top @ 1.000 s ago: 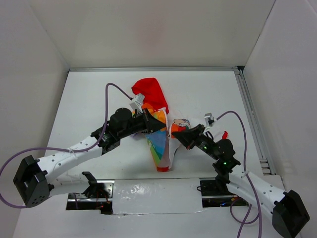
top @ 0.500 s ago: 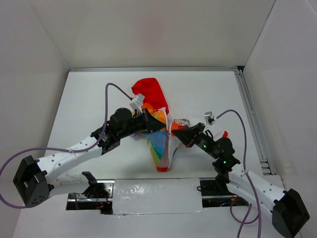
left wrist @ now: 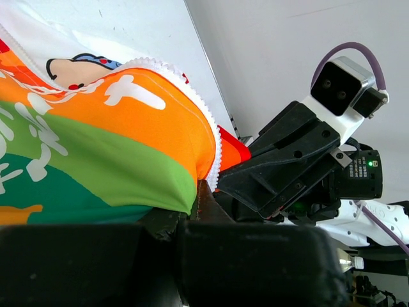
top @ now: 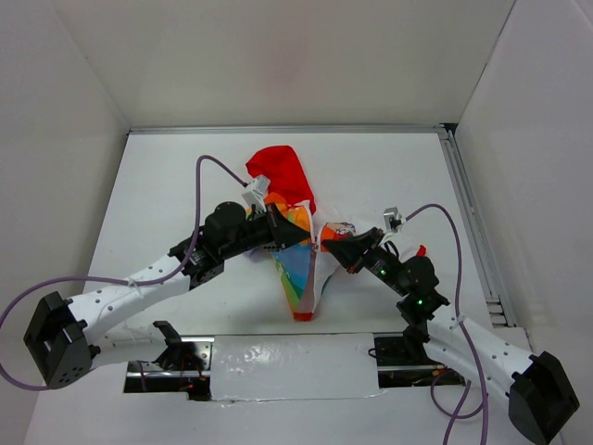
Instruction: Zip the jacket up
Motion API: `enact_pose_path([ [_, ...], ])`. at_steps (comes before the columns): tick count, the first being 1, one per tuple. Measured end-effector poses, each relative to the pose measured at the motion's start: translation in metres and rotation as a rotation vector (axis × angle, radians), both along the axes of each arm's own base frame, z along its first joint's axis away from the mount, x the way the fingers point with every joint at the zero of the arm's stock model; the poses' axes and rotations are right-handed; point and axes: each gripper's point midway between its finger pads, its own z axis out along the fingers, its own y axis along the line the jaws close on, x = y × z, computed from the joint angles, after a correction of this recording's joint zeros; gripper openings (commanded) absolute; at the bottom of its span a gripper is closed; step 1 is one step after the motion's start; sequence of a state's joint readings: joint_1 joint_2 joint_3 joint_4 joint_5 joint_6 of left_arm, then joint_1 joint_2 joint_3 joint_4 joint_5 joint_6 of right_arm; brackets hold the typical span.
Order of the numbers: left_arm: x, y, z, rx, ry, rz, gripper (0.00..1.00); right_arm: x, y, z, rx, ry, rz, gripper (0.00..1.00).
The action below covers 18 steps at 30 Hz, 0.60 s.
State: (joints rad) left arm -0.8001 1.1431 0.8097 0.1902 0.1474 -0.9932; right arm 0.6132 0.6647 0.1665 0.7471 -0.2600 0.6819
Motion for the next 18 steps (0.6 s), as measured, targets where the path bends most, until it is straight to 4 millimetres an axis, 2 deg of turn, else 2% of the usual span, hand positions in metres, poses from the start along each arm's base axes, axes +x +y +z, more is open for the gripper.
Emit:
enact_pose_path([
  [18,-0.0017,0.0002,0.0007,-0.001,0.002,-0.006,0.00,0.0003,0.0005,0.0052,0.003,-0.013,0.001,0.00],
])
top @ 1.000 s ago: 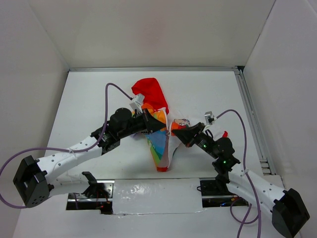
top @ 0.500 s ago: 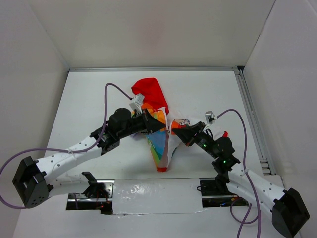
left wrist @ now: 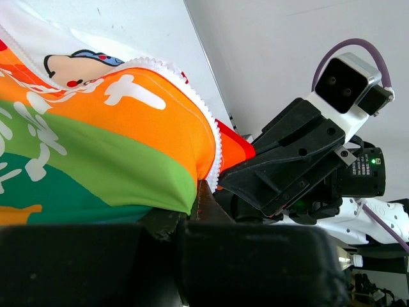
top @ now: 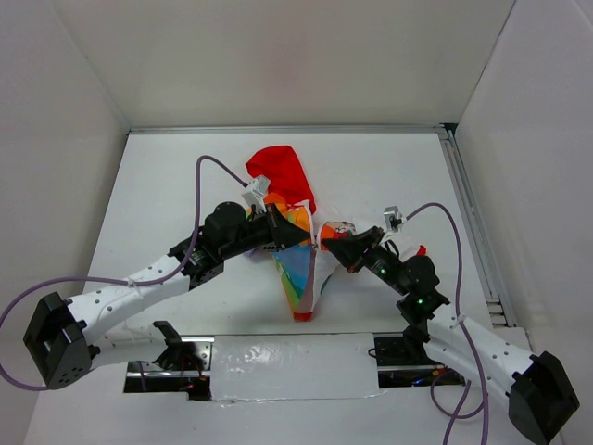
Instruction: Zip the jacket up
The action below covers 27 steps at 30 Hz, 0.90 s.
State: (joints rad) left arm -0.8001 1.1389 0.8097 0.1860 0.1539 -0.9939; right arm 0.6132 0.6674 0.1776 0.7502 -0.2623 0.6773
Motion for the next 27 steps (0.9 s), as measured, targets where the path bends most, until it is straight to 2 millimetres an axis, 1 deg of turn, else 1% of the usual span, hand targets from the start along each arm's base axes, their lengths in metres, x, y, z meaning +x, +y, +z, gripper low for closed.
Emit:
enact_pose_path([
  [10,0.0001,0.0001,-0.0003,0.001,0.001,0.001,0.00,-0.0002,0.0002,0.0003,-0.003,-0.005,0.001,0.00],
  [15,-0.0009,-0.0004,0.0001,-0.001,0.001,-0.005,0.00,0.0003,-0.0001,0.0046,0.013,-0.013,-0.001,0.00],
  [27,-0.0030,-0.0011,0.0004,-0.004,0.006,-0.016,0.00,0.0018,0.0011,0.0069,0.032,-0.009,0.001,0.00],
])
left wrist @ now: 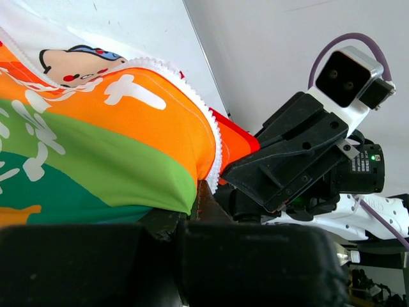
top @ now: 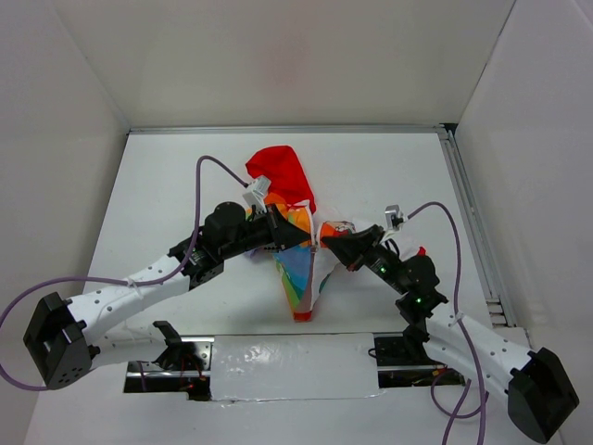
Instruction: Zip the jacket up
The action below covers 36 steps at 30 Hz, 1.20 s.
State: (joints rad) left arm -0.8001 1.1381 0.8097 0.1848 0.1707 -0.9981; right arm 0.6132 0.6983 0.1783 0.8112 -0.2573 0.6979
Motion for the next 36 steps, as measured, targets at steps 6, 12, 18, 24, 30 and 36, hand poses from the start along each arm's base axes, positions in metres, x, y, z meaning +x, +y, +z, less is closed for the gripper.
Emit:
enact_pose_path([
  [6,0.003,0.006,0.004,0.001,-0.011,0.036,0.00,-0.003,-0.003,0.006,0.010,-0.016,-0.003,0.00],
  [12,0.005,0.009,0.009,-0.005,-0.023,0.057,0.00,-0.004,-0.002,0.004,0.002,-0.011,0.000,0.00],
  [18,0.005,0.009,0.008,-0.003,-0.021,0.058,0.00,-0.003,-0.001,0.001,-0.005,-0.004,0.007,0.00],
  [24,0.006,0.008,0.005,0.002,-0.017,0.056,0.00,-0.002,0.001,-0.003,-0.013,0.007,0.007,0.00],
  [30,0.006,0.008,0.006,-0.001,-0.018,0.055,0.00,0.001,0.002,-0.004,-0.009,0.008,0.010,0.00],
  [36,0.006,0.007,0.008,-0.007,-0.024,0.056,0.00,0.000,0.004,-0.002,0.004,0.010,0.021,0.00],
])
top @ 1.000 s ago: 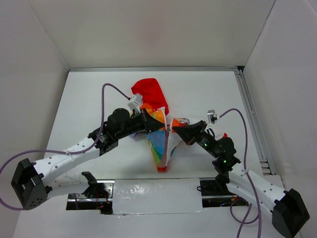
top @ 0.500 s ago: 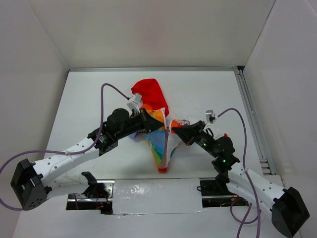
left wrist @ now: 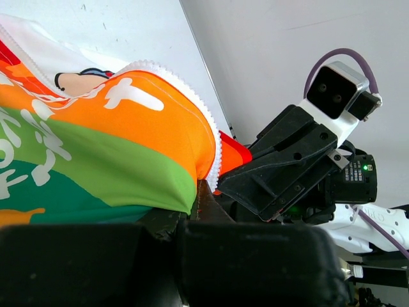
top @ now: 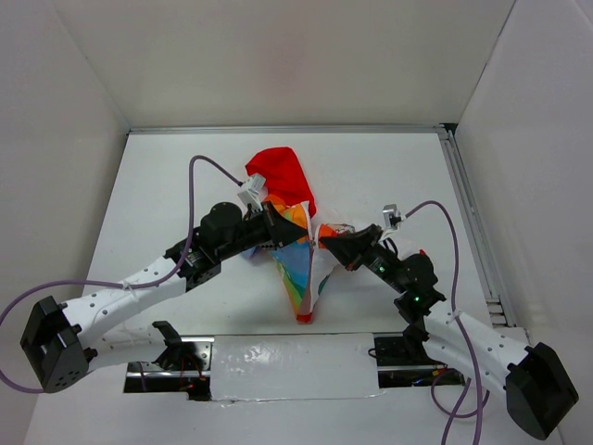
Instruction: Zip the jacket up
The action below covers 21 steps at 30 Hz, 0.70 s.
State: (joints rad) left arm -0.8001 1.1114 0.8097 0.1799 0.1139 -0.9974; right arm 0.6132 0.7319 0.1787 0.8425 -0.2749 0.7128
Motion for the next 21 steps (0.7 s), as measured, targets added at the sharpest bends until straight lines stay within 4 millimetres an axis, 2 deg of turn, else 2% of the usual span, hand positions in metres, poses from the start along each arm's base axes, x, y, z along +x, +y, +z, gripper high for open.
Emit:
enact_pose_path([
  [21,-0.0078,-0.0038,-0.0008,-0.013,0.000,-0.048,0.00,0.0022,-0.0012,0.0093,0.034,-0.008,-0.011,0.00],
])
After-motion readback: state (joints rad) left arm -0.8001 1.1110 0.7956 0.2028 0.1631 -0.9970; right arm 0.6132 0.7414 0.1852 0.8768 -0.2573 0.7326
